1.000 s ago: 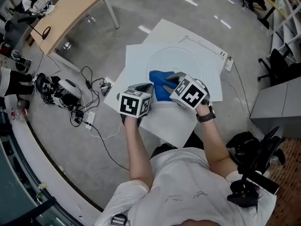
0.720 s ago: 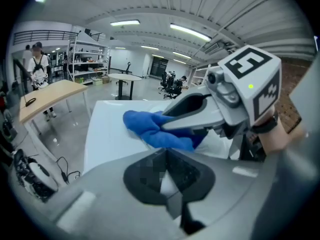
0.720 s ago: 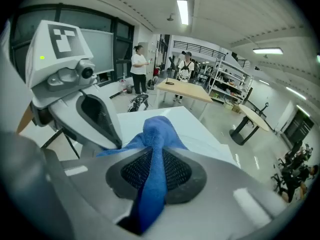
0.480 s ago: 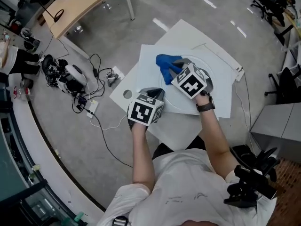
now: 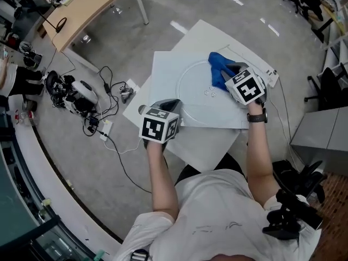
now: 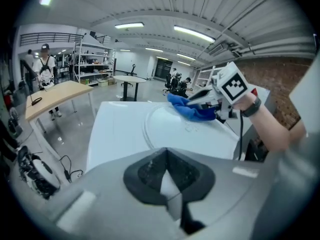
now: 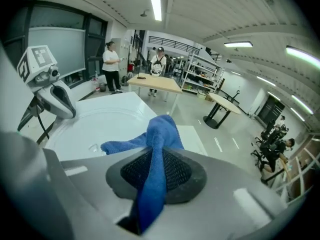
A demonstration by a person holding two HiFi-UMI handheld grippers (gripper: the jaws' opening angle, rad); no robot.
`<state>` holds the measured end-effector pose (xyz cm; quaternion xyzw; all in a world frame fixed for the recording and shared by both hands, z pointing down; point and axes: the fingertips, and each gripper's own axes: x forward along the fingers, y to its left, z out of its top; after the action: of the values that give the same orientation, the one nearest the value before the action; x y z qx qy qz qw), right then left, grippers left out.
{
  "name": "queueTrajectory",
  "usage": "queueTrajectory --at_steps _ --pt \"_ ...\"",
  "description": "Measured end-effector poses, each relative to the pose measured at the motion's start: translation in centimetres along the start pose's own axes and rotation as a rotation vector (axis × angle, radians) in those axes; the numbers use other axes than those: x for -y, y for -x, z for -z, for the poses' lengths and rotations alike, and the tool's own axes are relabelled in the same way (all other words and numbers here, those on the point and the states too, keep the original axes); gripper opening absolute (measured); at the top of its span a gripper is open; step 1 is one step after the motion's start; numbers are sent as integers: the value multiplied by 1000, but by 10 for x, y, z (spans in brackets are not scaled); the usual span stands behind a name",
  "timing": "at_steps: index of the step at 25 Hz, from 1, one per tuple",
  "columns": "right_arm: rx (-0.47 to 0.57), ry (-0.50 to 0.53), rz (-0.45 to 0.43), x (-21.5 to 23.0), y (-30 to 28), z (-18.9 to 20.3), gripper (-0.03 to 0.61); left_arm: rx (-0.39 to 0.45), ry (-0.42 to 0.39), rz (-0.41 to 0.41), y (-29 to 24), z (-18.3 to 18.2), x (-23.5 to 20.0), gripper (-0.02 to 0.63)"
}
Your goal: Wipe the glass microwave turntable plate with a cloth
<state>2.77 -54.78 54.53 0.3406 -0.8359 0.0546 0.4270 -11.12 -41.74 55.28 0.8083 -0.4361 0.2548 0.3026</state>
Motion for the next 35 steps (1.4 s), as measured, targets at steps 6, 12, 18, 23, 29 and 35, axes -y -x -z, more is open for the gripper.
queueTrajectory --at_steps 6,12,18,23,29,35 --pt "-67 6 72 4 44 48 63 2 -8 -9 0 -2 -6 0" --pt "-90 18 -21 -35 75 77 63 6 -9 -32 -3 -5 -8 0" --pt "-85 115 -154 -94 84 71 63 9 -14 -44 -3 -5 -6 0" --pt "-36 215 -247 -140 66 37 63 5 -11 -33 -3 -5 -5 0" --pt "31 216 -309 -160 30 -7 64 1 5 -24 -7 -5 0 0" --pt "67 193 -314 -146 -5 -40 66 -4 14 -14 -7 -4 1 0"
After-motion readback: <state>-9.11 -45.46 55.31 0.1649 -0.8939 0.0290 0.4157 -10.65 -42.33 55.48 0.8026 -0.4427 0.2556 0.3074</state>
